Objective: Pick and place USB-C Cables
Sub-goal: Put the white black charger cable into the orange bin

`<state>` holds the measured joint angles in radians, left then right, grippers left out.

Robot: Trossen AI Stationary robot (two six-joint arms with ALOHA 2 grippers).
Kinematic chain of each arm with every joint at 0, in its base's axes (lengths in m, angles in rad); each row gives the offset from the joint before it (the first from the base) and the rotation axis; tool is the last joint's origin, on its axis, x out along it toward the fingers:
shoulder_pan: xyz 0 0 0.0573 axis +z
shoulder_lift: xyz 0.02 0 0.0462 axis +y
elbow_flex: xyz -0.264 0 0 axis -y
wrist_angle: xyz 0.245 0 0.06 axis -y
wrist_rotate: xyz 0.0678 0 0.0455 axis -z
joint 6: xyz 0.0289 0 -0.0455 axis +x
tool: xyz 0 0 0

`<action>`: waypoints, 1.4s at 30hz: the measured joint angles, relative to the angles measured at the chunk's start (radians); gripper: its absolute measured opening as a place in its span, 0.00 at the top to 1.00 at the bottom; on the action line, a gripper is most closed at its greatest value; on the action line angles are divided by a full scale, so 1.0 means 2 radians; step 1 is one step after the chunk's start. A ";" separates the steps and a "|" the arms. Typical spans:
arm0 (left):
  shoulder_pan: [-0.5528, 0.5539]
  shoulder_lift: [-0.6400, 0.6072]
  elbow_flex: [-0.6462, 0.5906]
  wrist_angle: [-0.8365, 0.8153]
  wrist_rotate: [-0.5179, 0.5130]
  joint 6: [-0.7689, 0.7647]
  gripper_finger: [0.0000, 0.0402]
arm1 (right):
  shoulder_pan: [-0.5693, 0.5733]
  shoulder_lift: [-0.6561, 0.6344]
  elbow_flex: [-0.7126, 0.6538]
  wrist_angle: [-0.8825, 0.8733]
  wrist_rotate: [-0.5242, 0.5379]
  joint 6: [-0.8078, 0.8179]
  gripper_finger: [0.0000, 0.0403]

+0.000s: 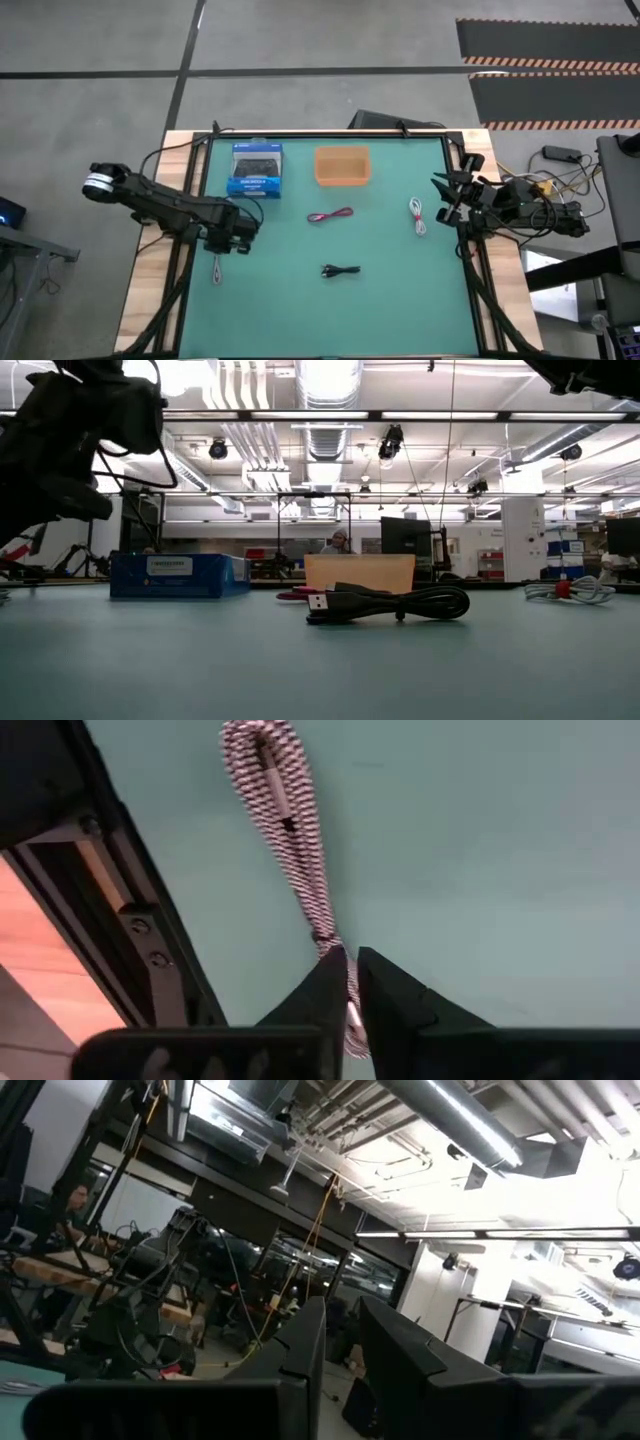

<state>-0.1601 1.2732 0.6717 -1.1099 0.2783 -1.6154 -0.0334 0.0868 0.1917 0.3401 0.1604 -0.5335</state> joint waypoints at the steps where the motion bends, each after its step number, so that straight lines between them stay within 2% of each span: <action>1: -0.001 0.000 -0.004 0.000 0.000 -0.001 0.94 | 0.000 0.000 0.000 0.000 0.000 0.001 0.85; 10: -0.003 0.001 -0.020 0.007 -0.016 -0.015 0.68 | 0.000 0.000 0.000 -0.001 0.000 0.006 0.85; 15: -0.007 0.001 -0.021 0.008 -0.032 -0.018 0.61 | 0.000 0.000 0.000 -0.004 0.000 0.006 0.85; 19: -0.013 0.008 -0.021 0.009 -0.050 -0.030 0.61 | 0.000 0.000 0.000 -0.005 0.000 0.005 0.85; 33: -0.020 0.103 -0.017 0.014 -0.049 -0.022 0.61 | 0.000 0.000 0.000 -0.007 -0.001 0.010 0.85; 37: -0.019 0.112 -0.014 0.020 -0.048 -0.022 0.67 | 0.000 0.000 0.000 -0.007 0.000 0.009 0.85; 42: -0.019 0.109 -0.014 0.029 -0.048 -0.023 0.80 | 0.000 0.000 0.000 -0.007 -0.001 0.009 0.85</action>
<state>-0.1986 1.4915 0.6431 -1.0515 0.1814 -1.6617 -0.0330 0.0864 0.1917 0.3252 0.1593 -0.5156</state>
